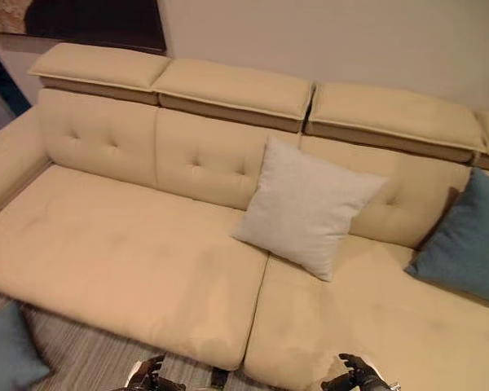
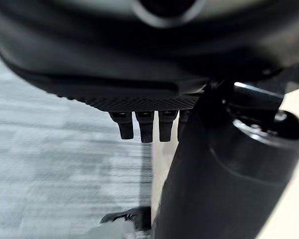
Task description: Pick up all the scattered cushions and arrange them neatly on the sofa.
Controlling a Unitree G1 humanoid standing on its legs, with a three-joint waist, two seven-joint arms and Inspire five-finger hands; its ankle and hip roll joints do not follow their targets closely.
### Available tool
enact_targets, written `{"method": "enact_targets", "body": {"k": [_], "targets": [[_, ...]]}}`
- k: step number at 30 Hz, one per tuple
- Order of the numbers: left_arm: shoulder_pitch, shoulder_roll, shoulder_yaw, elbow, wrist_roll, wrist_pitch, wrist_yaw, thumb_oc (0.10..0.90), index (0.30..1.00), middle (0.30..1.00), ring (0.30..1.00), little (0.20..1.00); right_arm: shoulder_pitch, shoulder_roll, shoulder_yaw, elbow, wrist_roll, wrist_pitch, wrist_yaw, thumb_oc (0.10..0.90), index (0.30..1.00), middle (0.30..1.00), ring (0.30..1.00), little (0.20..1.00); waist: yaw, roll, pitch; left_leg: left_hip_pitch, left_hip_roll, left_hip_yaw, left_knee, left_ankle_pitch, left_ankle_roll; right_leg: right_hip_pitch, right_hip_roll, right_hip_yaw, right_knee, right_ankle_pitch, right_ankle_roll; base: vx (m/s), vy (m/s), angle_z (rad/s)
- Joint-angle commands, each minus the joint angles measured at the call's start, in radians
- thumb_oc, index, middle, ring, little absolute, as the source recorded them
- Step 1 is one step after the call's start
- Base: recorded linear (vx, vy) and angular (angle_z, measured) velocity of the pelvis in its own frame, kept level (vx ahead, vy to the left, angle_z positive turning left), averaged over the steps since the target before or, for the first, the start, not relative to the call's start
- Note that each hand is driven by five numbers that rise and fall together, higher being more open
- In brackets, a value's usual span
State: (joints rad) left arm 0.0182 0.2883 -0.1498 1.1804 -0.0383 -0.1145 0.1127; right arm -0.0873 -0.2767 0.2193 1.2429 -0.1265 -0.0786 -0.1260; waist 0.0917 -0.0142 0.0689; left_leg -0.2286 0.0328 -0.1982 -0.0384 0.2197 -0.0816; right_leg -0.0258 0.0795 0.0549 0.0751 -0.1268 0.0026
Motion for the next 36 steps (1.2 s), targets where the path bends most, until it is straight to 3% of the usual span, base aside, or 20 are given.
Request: {"method": "enact_targets", "body": {"k": [1, 4, 6, 9, 10, 12, 15, 20, 24, 26, 29, 32, 36], "targets": [[-0.085, 0.023, 0.012, -0.010, -0.016, -0.026, 0.033, 0.800, 0.900, 0.900, 0.900, 0.900, 0.025, -0.088, -0.011, -0.071, 0.056, -0.008, -0.047, 0.800, 0.900, 0.900, 0.900, 0.900, -0.034, -0.038, 0.040, -0.072, -0.062, 0.076, -0.021, -0.049, 0.003, 0.024, -0.030, 0.009, -0.005, -0.029, 0.043, -0.43, -0.079, 1.16], [-0.069, 0.013, 0.013, 0.008, -0.001, -0.019, 0.034, 0.800, 0.900, 0.900, 0.900, 0.900, 0.043, -0.085, -0.022, -0.057, 0.060, -0.007, -0.045, 0.800, 0.900, 0.900, 0.900, 0.900, -0.054, -0.060, 0.035, -0.030, -0.044, 0.139, 0.044, -0.122, 0.031, 0.007, -0.063, -0.048, -0.020, 0.007, 0.048, -0.23, 0.001, 0.66], [-0.065, 0.011, 0.013, 0.012, 0.003, -0.017, 0.035, 0.800, 0.900, 0.900, 0.900, 0.900, 0.050, -0.084, -0.024, -0.050, 0.060, -0.009, -0.046, 0.800, 0.900, 0.900, 0.900, 0.900, -0.064, -0.069, 0.032, -0.019, -0.045, 0.145, 0.081, -0.147, 0.034, 0.006, -0.079, -0.072, -0.027, 0.017, 0.049, -0.15, 0.015, 0.65], [-0.060, 0.005, 0.009, 0.012, 0.003, -0.016, 0.034, 0.800, 0.900, 0.900, 0.900, 0.900, 0.067, -0.077, -0.036, -0.024, 0.065, -0.010, -0.045, 0.800, 0.900, 0.900, 0.900, 0.900, -0.087, -0.103, 0.030, 0.033, -0.031, 0.200, 0.196, -0.256, 0.041, -0.003, -0.122, -0.135, -0.068, 0.056, 0.051, -0.15, 0.025, 0.57], [-0.060, 0.005, 0.009, 0.012, 0.003, -0.016, 0.034, 0.800, 0.900, 0.900, 0.900, 0.900, 0.067, -0.077, -0.036, -0.024, 0.065, -0.010, -0.045, 0.800, 0.900, 0.900, 0.900, 0.900, -0.089, -0.103, 0.028, 0.030, -0.032, 0.199, 0.195, -0.253, 0.041, -0.006, -0.123, -0.136, -0.068, 0.057, 0.051, -0.12, 0.061, 0.77], [-0.069, 0.001, 0.002, 0.007, -0.003, -0.017, 0.032, 0.800, 0.900, 0.900, 0.900, 0.900, 0.068, -0.066, -0.036, -0.009, 0.075, -0.007, -0.041, 0.800, 0.900, 0.900, 0.900, 0.900, -0.103, -0.120, 0.020, 0.066, 0.000, 0.253, 0.242, -0.296, 0.036, -0.008, -0.145, -0.181, -0.097, 0.080, 0.056, -0.07, 0.096, 0.65], [-0.070, -0.006, -0.009, 0.001, -0.004, -0.015, 0.029, 0.800, 0.900, 0.900, 0.900, 0.900, 0.067, -0.054, -0.030, 0.006, 0.071, -0.003, -0.042, 0.800, 0.900, 0.900, 0.900, 0.900, -0.112, -0.102, 0.004, 0.134, 0.020, 0.294, 0.138, -0.296, 0.030, 0.006, -0.142, -0.227, -0.108, 0.083, 0.070, 0.04, 0.138, 0.63], [-0.066, -0.005, 0.002, 0.011, -0.012, -0.010, 0.028, 0.800, 0.900, 0.900, 0.900, 0.900, 0.043, -0.042, -0.014, 0.016, 0.046, 0.008, -0.044, 0.800, 0.900, 0.900, 0.900, 0.900, -0.099, -0.107, 0.003, 0.152, -0.012, 0.259, 0.085, -0.294, 0.042, 0.004, -0.157, -0.241, -0.074, 0.085, 0.084, 0.01, 0.124, 0.40], [-0.058, 0.013, 0.026, 0.037, -0.003, -0.004, 0.030, 0.800, 0.900, 0.900, 0.900, 0.900, 0.010, -0.030, 0.015, 0.003, 0.009, 0.012, -0.040, 0.800, 0.900, 0.900, 0.900, 0.900, -0.071, -0.109, 0.010, 0.165, -0.035, 0.233, 0.072, -0.302, 0.067, -0.019, -0.193, -0.255, 0.022, 0.072, 0.103, 0.00, 0.118, 0.18], [-0.064, 0.028, 0.037, 0.042, -0.011, -0.006, 0.035, 0.800, 0.900, 0.900, 0.900, 0.900, 0.000, -0.028, 0.025, -0.009, 0.001, 0.014, -0.039, 0.800, 0.900, 0.900, 0.900, 0.900, -0.074, -0.101, 0.019, 0.176, -0.049, 0.170, 0.046, -0.290, 0.076, -0.063, -0.167, -0.156, 0.082, 0.081, 0.119, 0.01, 0.022, 0.33], [-0.081, 0.037, 0.032, 0.035, -0.011, -0.013, 0.043, 0.800, 0.900, 0.900, 0.900, 0.900, 0.002, -0.032, 0.043, -0.012, 0.002, 0.021, -0.040, 0.800, 0.900, 0.900, 0.900, 0.900, -0.089, -0.096, 0.012, 0.183, -0.076, 0.068, 0.011, -0.256, 0.071, -0.085, -0.080, 0.052, 0.069, 0.063, 0.115, 0.06, 0.002, 1.13], [-0.096, 0.043, 0.020, 0.033, -0.012, -0.020, 0.042, 0.800, 0.900, 0.900, 0.900, 0.900, -0.001, -0.039, 0.052, -0.015, 0.011, 0.022, -0.040, 0.800, 0.900, 0.900, 0.900, 0.900, -0.089, -0.097, 0.021, 0.182, -0.089, 0.014, 0.001, -0.243, 0.060, -0.093, -0.055, 0.101, 0.060, 0.064, 0.100, 0.03, -0.060, 1.15], [-0.099, 0.036, 0.011, 0.018, -0.022, -0.023, 0.030, 0.800, 0.900, 0.900, 0.900, 0.900, -0.006, -0.046, 0.064, -0.026, 0.008, 0.017, -0.036, 0.800, 0.900, 0.900, 0.900, 0.900, -0.071, -0.103, 0.024, 0.154, -0.094, -0.030, 0.005, -0.220, 0.030, -0.045, -0.079, 0.022, -0.033, 0.067, 0.083, 0.00, -0.142, 0.94]]}}
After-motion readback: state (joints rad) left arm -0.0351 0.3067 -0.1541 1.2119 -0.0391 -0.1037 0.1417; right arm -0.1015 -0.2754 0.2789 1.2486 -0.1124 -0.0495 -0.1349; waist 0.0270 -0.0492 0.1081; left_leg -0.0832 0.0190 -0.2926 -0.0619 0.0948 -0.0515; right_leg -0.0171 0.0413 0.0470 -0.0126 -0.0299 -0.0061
